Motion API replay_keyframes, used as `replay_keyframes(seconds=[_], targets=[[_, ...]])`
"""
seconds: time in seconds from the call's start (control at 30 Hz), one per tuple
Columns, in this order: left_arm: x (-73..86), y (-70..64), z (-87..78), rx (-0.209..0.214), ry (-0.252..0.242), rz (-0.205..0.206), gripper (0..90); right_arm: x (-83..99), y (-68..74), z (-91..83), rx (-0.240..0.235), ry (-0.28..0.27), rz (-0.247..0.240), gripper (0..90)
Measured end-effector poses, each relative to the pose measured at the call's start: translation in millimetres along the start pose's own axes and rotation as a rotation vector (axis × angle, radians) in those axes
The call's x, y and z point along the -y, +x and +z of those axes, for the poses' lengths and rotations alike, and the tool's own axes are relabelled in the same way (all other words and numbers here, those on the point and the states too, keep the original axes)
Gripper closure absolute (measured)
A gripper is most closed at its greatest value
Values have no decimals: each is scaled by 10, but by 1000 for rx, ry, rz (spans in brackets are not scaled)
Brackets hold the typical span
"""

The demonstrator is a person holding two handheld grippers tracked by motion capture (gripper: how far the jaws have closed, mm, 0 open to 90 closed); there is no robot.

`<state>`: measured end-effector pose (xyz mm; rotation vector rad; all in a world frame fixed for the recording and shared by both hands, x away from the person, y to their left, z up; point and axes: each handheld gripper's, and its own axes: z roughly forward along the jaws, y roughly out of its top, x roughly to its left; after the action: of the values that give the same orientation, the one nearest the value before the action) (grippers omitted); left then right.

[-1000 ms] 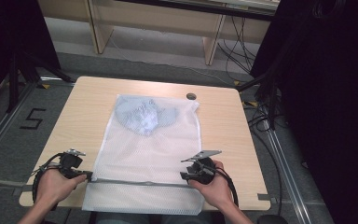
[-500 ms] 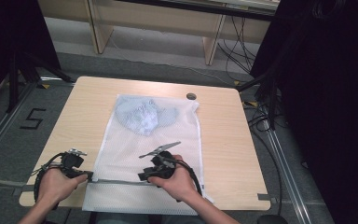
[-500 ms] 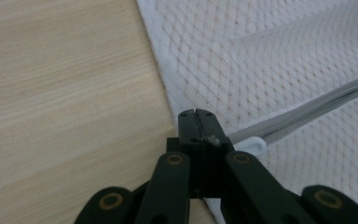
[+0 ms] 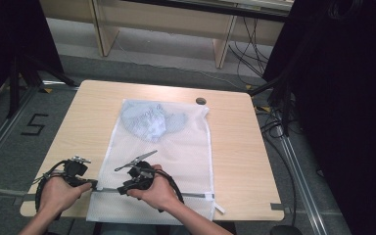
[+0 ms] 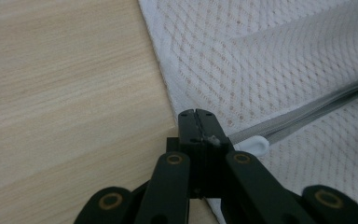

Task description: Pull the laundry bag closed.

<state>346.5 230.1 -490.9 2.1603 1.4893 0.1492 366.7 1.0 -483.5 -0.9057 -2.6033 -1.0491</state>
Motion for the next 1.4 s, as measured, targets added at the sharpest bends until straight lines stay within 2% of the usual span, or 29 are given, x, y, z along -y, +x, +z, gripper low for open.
replay_keyframes(seconds=[0.07, 0.1, 0.17, 0.2, 0.27, 0.43, 0.5, 0.53, 0.57, 0.67, 0.73, 0.77, 0.8, 0.87, 1.1, 1.13, 1.23, 1.27, 1.3, 1.4], targets=[[-5, 5, -3, 2, 8, -3, 895, -37, 44, 58, 3, 4, -10, 707], [8, -10, 6, 8, 2, -37, 895, -58, 67, 86, 1, 6, -6, 714], [8, -1, 6, 12, 5, -34, 895, -87, 83, 118, 0, 2, -10, 726], [10, -8, 15, 5, -1, -62, 895, -103, 91, 147, -4, 3, -11, 734], [9, 2, 8, 14, 7, -52, 895, -130, 99, 183, -1, -5, -10, 747], [4, 5, 15, 15, 12, -60, 896, -187, 156, 303, -12, 2, 13, 750], [-2, 27, 15, 15, 11, -39, 896, -203, 168, 342, -14, -4, 9, 741], [2, 14, 16, 16, 11, -62, 897, -211, 179, 355, -14, -4, 26, 736], [2, 14, 16, 16, 11, -62, 897, -217, 171, 366, -15, -5, 12, 733], [4, 19, 16, 19, 9, -61, 896, -248, 157, 389, -13, -8, 35, 723], [16, 12, 32, 15, -17, -73, 896, -266, 154, 403, -27, -8, 54, 722], [15, -3, 42, 9, -30, -100, 896, -272, 151, 411, -31, -12, 54, 722], [15, 15, 25, 16, -9, -74, 896, -280, 150, 421, -26, -13, 58, 724], [10, 23, 14, 22, 6, -73, 897, -287, 153, 429, -28, -3, 60, 730], [13, 29, 14, 28, 9, -73, 897, -280, 119, 502, -39, -4, 73, 757], [13, 23, 15, 26, 5, -77, 897, -284, 123, 506, -37, 1, 91, 762], [13, 26, 15, 27, 7, -76, 897, -296, 133, 516, -49, 8, 88, 784], [14, 27, 14, 28, 7, -73, 897, -300, 133, 529, -55, 6, 88, 795], [11, 44, 16, 28, 5, -49, 897, -302, 140, 533, -70, 18, 101, 807], [12, 46, 16, 29, 4, -46, 897, -306, 152, 551, -73, 25, 99, 841]])
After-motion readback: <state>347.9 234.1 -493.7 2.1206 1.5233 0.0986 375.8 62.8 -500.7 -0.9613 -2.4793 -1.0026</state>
